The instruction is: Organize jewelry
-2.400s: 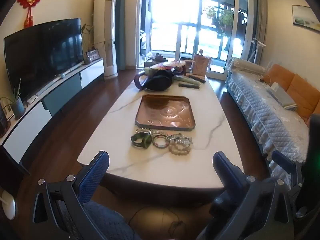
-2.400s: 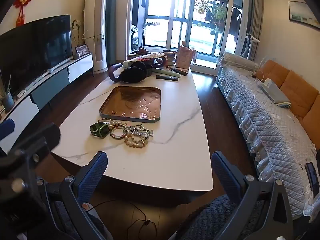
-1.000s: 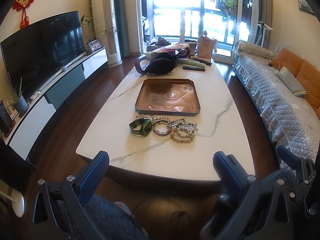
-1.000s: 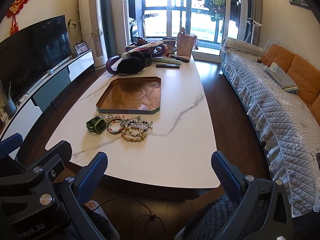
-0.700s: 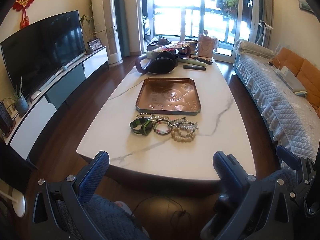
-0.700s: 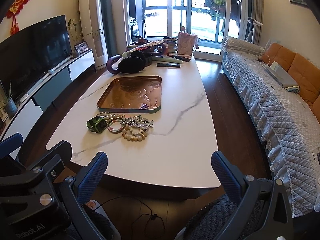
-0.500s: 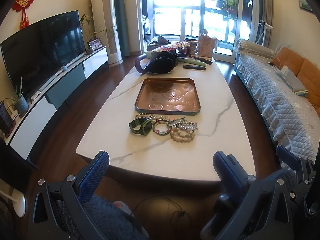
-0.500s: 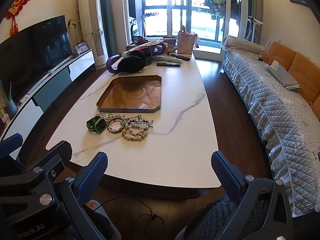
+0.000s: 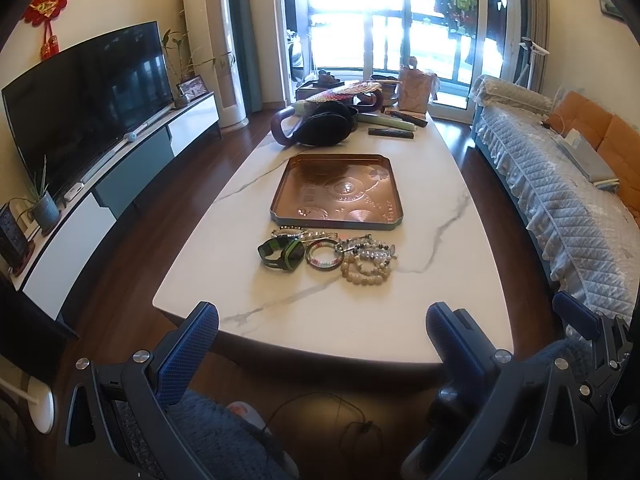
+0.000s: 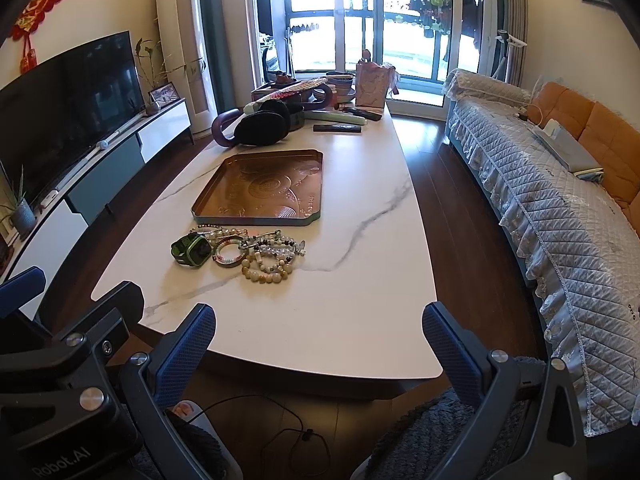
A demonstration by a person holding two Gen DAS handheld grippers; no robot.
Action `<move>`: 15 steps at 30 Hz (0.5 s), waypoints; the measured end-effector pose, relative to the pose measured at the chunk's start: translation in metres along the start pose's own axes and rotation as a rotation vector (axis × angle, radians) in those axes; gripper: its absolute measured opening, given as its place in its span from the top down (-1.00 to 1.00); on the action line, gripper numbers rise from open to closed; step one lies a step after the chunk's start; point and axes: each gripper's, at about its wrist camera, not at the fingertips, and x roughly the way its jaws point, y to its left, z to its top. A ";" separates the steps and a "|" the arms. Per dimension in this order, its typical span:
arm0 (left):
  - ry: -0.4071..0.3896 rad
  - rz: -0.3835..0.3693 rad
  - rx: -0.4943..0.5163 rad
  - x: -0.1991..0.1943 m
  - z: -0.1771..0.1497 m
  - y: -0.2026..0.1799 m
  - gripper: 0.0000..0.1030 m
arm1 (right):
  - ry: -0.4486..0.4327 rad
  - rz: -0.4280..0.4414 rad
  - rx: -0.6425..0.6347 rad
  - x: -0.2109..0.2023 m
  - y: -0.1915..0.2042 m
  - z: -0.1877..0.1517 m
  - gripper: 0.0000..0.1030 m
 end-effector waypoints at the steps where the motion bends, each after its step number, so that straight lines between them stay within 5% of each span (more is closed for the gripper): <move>1: 0.002 0.001 -0.001 0.001 0.001 -0.001 -1.00 | 0.001 0.001 0.000 0.000 0.000 0.000 -1.00; 15: 0.018 0.016 -0.002 0.010 0.002 -0.008 -1.00 | 0.015 0.013 -0.004 0.010 -0.007 0.001 -1.00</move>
